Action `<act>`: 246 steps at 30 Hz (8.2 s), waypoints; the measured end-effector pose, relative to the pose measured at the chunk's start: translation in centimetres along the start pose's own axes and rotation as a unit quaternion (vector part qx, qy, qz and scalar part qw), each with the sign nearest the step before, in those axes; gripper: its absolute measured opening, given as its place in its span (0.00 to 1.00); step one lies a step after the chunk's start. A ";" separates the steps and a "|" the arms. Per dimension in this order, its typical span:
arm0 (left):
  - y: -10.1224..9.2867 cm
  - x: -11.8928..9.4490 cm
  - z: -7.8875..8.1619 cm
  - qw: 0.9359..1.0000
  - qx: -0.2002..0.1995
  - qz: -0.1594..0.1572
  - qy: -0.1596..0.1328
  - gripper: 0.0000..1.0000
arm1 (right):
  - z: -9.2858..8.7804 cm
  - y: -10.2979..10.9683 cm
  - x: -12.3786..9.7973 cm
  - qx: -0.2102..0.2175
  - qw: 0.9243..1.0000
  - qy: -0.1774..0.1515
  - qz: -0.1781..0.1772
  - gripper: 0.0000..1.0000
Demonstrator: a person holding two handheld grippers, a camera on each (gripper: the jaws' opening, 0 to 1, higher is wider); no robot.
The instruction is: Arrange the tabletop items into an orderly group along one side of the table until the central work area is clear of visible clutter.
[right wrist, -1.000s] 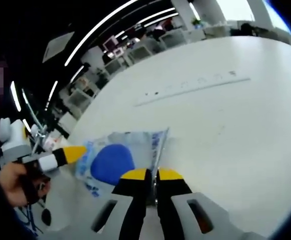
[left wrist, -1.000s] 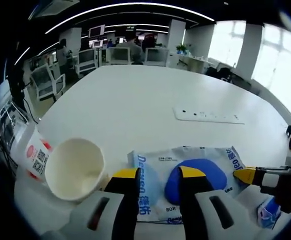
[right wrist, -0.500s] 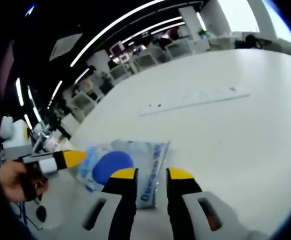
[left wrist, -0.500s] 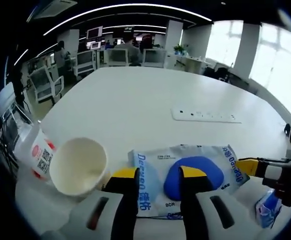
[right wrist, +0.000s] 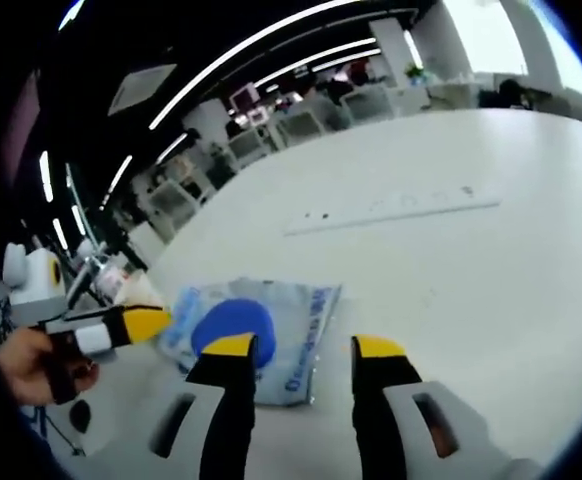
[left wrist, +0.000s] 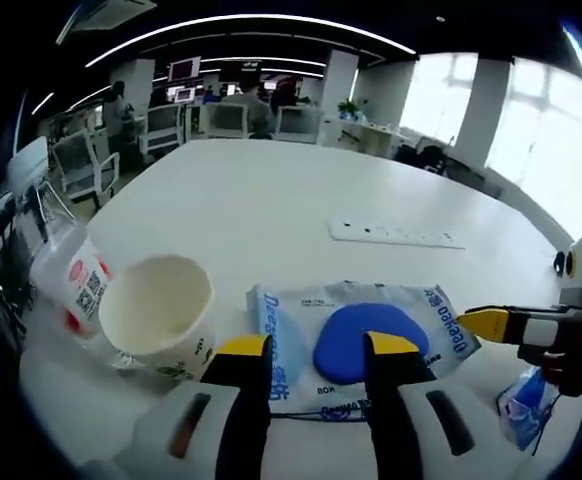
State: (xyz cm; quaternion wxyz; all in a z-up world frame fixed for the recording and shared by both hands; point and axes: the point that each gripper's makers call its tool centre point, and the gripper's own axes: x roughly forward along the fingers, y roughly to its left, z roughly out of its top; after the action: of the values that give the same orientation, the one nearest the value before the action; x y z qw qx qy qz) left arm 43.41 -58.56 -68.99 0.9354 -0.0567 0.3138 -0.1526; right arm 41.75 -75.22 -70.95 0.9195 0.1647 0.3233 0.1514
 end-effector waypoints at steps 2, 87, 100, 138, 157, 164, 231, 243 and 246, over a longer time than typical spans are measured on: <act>-0.1 -0.2 0.2 1.000 0.001 -0.006 -0.007 0.39 | 0.0 0.1 -0.1 -0.001 1.000 0.000 0.002 0.39; -17.3 -14.7 -7.9 0.959 0.112 -0.255 -0.055 0.99 | -6.2 -3.5 -23.9 -0.003 0.992 -0.124 -0.001 1.00; -20.5 -14.0 -8.3 0.954 0.110 -0.275 -0.041 0.99 | -7.7 -6.6 -25.7 0.022 0.991 -0.125 -0.043 0.99; -20.9 -9.3 -11.2 0.969 0.077 -0.234 0.026 0.92 | -10.1 -10.0 -24.7 0.098 0.988 -0.087 -0.081 0.84; -21.8 -6.9 -12.5 0.964 0.081 -0.243 0.065 0.76 | -10.5 -9.7 -21.9 0.089 0.991 -0.071 -0.076 0.59; -22.7 -6.3 -13.3 0.960 0.103 -0.250 0.072 0.68 | -10.8 -10.0 -21.1 0.086 0.991 -0.059 -0.082 0.48; -21.9 -4.0 -9.0 0.972 0.042 -0.220 0.071 0.04 | -6.7 -9.5 -19.3 0.124 0.986 -0.081 -0.074 0.00; -21.8 -1.8 -5.7 0.977 0.030 -0.203 0.055 0.04 | -3.9 -10.3 -17.4 0.123 0.985 -0.093 -0.076 0.00; -21.6 -1.2 -4.9 0.979 0.022 -0.197 0.053 0.04 | -3.1 -10.4 -16.8 0.120 0.985 -0.095 -0.074 0.00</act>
State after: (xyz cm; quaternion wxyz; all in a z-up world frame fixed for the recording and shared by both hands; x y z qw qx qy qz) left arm 34.19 -78.73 -67.83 0.8703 -0.0891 0.3419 -0.3431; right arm 29.03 -90.40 -68.21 0.9283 0.2632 0.2614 0.0261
